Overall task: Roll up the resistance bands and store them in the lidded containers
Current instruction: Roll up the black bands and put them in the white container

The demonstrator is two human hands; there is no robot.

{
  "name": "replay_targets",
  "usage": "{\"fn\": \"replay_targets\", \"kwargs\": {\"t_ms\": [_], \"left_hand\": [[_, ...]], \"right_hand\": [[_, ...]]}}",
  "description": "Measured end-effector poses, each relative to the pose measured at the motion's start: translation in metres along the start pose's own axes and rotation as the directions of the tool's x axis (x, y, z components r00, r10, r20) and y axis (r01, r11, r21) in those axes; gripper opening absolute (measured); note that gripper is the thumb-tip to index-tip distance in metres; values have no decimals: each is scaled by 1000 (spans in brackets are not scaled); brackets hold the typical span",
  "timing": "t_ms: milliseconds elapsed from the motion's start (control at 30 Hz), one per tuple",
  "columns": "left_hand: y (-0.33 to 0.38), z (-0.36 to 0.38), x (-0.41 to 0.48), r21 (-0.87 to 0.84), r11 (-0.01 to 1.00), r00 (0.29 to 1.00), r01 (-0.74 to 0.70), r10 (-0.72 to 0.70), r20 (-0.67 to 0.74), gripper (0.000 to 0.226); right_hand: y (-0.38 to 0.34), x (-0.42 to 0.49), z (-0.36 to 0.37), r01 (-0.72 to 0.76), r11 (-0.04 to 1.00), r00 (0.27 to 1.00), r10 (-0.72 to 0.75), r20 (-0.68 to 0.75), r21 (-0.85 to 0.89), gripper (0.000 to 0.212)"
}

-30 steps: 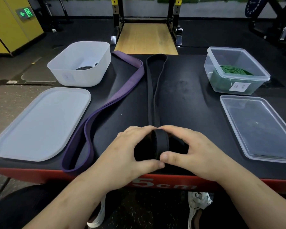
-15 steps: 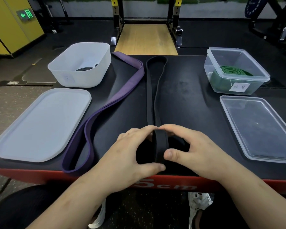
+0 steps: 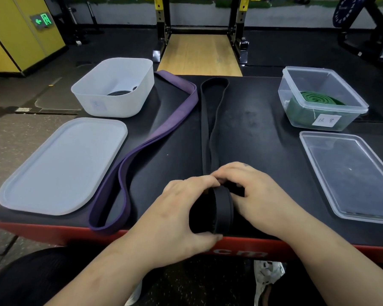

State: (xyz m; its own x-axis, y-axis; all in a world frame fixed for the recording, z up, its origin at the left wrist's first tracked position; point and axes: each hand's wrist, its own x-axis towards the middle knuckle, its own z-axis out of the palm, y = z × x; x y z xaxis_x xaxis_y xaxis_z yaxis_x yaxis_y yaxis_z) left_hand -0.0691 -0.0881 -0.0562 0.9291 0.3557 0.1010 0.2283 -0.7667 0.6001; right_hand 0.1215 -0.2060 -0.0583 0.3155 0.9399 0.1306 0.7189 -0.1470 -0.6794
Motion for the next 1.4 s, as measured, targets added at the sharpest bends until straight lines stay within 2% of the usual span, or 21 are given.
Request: {"fn": "replay_targets", "kwargs": {"t_ms": [100,267,367,500,567,733,867,1033,1133,1200,1267,1333,1400], "left_hand": [[-2,0,1,-7,1000,1000,10,-10,7,87],[-1,-1,8,-41,997,998,59,-60,-17,82],[-2,0,10,-56,995,995,83,-86,-47,81],[-4,0,14,-62,994,993,95,-99,-69,83],[-6,-2,14,-70,992,993,102,-106,-50,82],[-7,-10,11,-127,984,991,125,-118,56,98],[-2,-10,13,-122,986,994,112,-110,21,89],[6,-4,12,-118,989,993,90,-98,-64,75],[1,-4,10,-117,988,995,98,-101,-21,89],[1,-8,8,-119,988,995,97,-96,17,95],[2,-9,9,-120,990,997,75,-75,5,84],[5,-9,12,-130,990,998,47,-51,-24,69],[5,-9,13,-126,992,999,33,-37,-30,64]], "right_hand": [[0,0,1,11,1000,1000,-11,19,-18,41],[-4,-1,1,-34,998,999,36,35,-58,54],[-7,-5,-8,-52,999,997,52,59,-6,59],[-8,-17,-27,-91,990,965,60,254,111,79],[-8,-19,-27,-89,991,960,60,275,95,85],[-16,-17,-19,-51,990,990,33,138,128,63],[-17,-18,-21,-63,987,988,42,146,145,55],[-16,-20,-21,-71,986,988,50,144,148,58],[-13,-21,-17,-78,979,990,54,132,187,50],[-11,-21,-15,-80,983,990,59,125,163,51],[-10,-20,-13,-72,986,990,52,134,148,51],[-11,-21,-12,-66,989,988,46,147,135,60],[-10,-21,-13,-65,990,988,46,148,126,66]]}}
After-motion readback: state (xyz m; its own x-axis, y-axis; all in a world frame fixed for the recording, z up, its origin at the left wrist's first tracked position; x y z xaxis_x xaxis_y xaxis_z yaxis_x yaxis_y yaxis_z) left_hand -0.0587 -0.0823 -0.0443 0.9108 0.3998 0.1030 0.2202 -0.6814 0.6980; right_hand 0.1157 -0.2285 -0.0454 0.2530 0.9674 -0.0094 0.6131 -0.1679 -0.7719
